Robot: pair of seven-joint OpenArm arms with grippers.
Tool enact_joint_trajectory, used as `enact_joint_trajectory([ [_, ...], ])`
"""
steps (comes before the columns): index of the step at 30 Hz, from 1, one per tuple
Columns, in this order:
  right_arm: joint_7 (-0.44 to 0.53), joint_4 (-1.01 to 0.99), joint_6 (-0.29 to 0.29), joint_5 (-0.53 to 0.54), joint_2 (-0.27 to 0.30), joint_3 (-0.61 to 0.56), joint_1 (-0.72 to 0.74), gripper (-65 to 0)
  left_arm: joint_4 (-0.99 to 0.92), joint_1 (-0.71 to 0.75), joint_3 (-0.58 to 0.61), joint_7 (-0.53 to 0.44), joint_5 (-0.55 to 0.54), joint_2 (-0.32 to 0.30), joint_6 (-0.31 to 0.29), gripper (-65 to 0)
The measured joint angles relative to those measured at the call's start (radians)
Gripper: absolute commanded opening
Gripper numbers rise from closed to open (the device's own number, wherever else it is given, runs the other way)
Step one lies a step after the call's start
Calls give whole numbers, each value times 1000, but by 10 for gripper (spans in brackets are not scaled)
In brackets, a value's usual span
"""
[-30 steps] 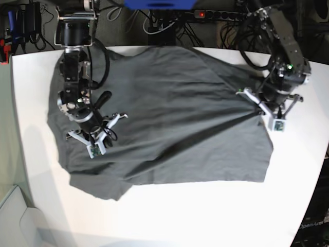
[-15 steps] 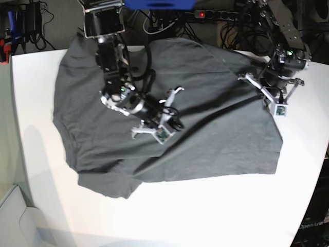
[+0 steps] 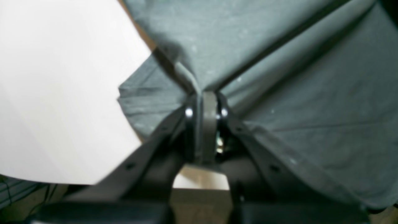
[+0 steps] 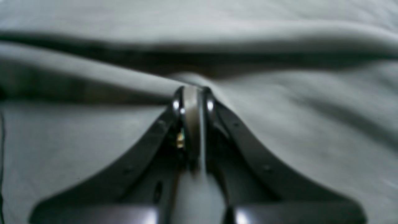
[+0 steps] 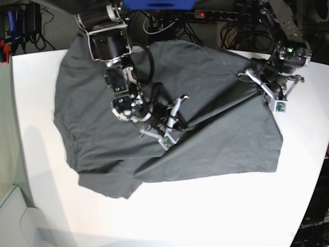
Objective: Layout the t-shirt on the table in an organized manner, then fold the t-shirt properly
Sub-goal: 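Drag the shirt fabric with the right gripper toward the shirt's middle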
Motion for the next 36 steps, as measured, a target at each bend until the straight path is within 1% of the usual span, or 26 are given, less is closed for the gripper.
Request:
enact_joint_trajectory([
  [3, -19, -14, -8, -17, 2, 24, 30, -613, 0, 10, 1, 0, -4, 0, -1, -646],
  [6, 5, -45, -7, 6, 19, 36, 43, -613, 2, 23, -24, -10, -16, -2, -8, -645],
  [7, 7, -57, -5, 8, 21, 35, 51, -613, 3, 26, -31, -10, -16, -3, -8, -641],
  [8, 8, -68, -4, 8, 21, 35, 58, -613, 3, 29, -38, -10, -16, -2, -9, -623],
  [10, 19, -79, -4, 8, 21, 35, 61, -613, 13, 29, -50, -7, -16, -3, -11, -541],
  [12, 23, -82, -5, 8, 22, 35, 61, -613, 43, 30, -70, 3, 8, -3, -5, -417],
  [13, 24, -82, -5, 8, 21, 35, 61, -613, 59, 41, -86, -3, 6, -3, -4, -343],
  [14, 25, -82, -5, 8, 21, 36, 61, -613, 69, 50, -99, -6, 5, -3, -4, -285],
  [15, 25, -82, -5, 8, 21, 36, 61, -613, 70, 61, -109, -4, 4, -2, -4, -242],
  [16, 25, -82, -8, 8, 21, 36, 62, -613, 70, 64, -115, 9, 6, 0, -5, -238],
  [17, 23, -84, -8, 8, 21, 36, 66, -613, 69, 66, -116, 15, 9, 2, -5, -256],
  [20, 7, -87, -10, -6, 19, 36, 81, -613, 68, 93, -114, -8, -7, -6, -4, -353],
  [24, 7, -88, -19, -8, 20, 36, 83, -613, 67, 155, -117, 2, 4, -5, -5, -468],
  [29, -2, -89, -19, -13, 23, 36, 94, -613, 65, 193, -198, -9, 0, 2, -5, -584],
  [32, -1, -90, -19, -11, 27, 36, 94, -613, 65, 223, -266, -1, 1, 3, -6, -629],
  [36, -1, -90, -19, -11, 27, 36, 95, -613, 64, 247, -354, -3, 0, 0, -8, -646],
])
